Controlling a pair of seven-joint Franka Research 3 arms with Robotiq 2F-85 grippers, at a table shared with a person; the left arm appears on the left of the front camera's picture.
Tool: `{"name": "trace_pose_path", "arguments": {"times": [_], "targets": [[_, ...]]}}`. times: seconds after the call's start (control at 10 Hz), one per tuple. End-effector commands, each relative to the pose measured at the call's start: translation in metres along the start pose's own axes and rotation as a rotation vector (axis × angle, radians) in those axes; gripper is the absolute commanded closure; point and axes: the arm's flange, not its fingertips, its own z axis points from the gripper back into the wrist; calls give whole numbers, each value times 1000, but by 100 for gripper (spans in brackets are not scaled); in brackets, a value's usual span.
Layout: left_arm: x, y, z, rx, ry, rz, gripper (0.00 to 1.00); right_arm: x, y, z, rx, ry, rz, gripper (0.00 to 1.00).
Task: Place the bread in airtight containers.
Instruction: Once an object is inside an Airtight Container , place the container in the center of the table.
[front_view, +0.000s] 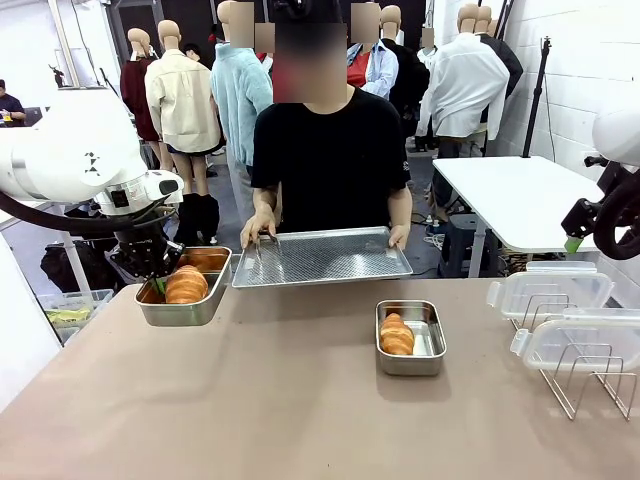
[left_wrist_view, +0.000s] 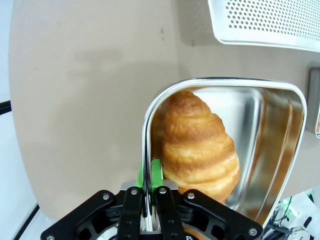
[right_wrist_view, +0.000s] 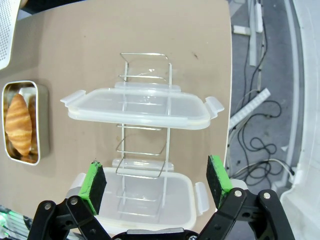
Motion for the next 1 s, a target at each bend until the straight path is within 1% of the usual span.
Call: {"name": "trace_pose_path", "arguments": {"times": [0.0, 0.5, 0.7, 0.8, 0.9], "targets": [[1, 0, 3, 0, -11, -1, 100, 4, 2, 0, -13, 2, -13, 0], [0, 0, 0, 0, 0, 0, 100, 4, 2, 0, -13, 2, -13, 0], [16, 3, -21, -57, 31, 3, 100, 4, 2, 0, -13, 2, -13, 0], [23, 5, -35, -73, 31, 3, 100, 4, 2, 0, -13, 2, -13, 0], [28, 6, -50, -49, 29, -3, 100, 4, 2, 0, -13, 2, -13, 0]]}}
